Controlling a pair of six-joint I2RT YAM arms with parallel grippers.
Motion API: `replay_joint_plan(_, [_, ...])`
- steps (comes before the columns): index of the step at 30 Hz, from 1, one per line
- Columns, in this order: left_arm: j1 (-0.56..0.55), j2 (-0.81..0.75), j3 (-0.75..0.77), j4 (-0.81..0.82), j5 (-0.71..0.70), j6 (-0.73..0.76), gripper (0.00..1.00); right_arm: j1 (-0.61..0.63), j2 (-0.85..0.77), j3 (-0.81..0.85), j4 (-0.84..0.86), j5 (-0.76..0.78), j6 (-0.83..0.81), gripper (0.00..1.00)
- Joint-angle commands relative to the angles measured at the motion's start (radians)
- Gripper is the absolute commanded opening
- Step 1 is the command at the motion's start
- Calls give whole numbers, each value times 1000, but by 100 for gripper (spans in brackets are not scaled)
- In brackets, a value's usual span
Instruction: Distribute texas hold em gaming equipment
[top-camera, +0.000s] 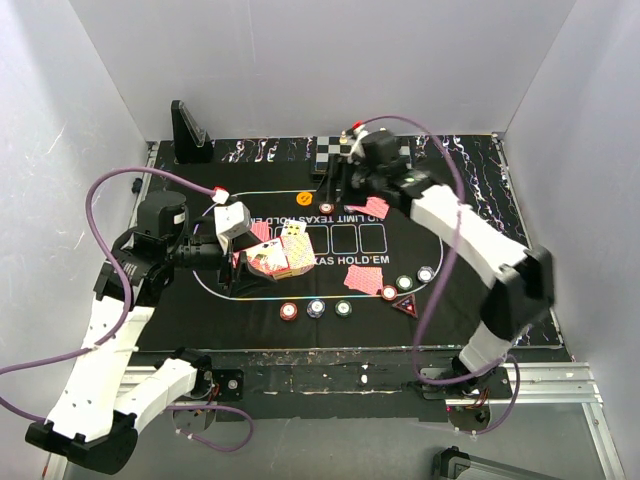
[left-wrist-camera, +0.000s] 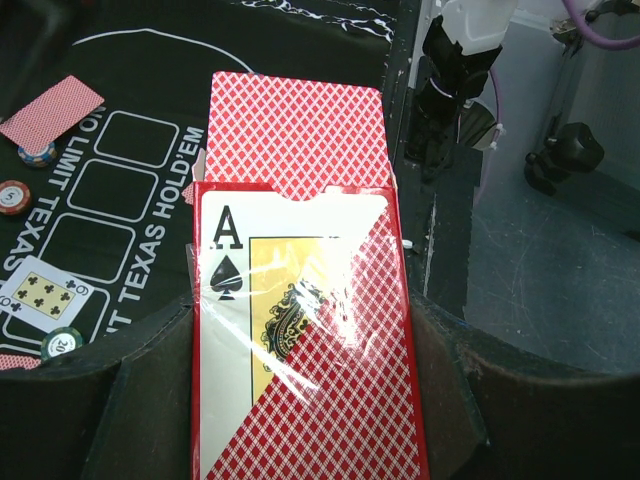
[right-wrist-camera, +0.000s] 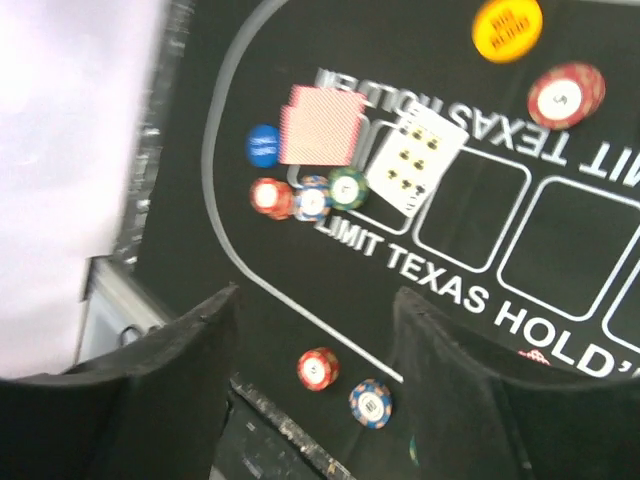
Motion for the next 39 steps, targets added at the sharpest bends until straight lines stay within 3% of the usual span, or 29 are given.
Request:
replay_joint_plan(1, [5,-13,-19,56,32,0,0,-60,-246,-107,31,-182,53,79])
replay_joint_plan(7, [3,3,-31,86,32,-1,0,-63,-404,-196,130,-422,189,85])
replay_joint_plan(18, [3,28,-27,129,23,-12,0,72,-381,-191,165,-496,232,88])
replay_joint_plan(32, [5,59,-19,142,26,-4,0,96,-386,-336,364,-563,407,90])
replay_joint_plan(39, [5,56,-22,142,27,-9,0,77,-404,-334,354,-559,418,66])
